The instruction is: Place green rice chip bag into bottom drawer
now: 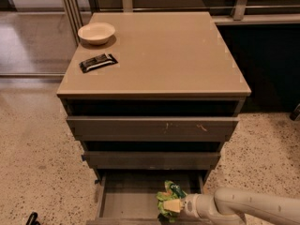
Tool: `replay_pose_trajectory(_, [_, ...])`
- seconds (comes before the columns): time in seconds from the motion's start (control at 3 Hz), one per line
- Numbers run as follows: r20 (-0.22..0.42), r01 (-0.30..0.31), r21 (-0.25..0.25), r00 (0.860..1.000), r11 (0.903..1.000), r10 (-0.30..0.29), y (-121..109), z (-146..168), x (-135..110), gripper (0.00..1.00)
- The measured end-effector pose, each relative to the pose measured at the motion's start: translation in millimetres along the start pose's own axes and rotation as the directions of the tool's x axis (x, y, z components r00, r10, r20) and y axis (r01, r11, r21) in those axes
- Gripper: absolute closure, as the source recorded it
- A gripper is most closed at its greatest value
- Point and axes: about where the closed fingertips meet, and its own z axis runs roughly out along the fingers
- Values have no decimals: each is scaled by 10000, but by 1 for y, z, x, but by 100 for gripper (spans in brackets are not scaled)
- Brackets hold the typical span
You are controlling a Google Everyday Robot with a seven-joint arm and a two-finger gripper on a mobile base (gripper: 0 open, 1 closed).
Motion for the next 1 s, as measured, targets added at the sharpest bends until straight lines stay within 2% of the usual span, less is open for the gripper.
replay_pose_trajectory(0.33, [-197,51,12,9998,10000,-50,-7,7,-7,100])
replay_pose_trajectory(0.67, [-382,-82,-9,9992,10000,81,-11,18,-2,100])
replay_pose_trajectory(1.0, [-349,-207,280,9992,9994,217,-13,24,4,100])
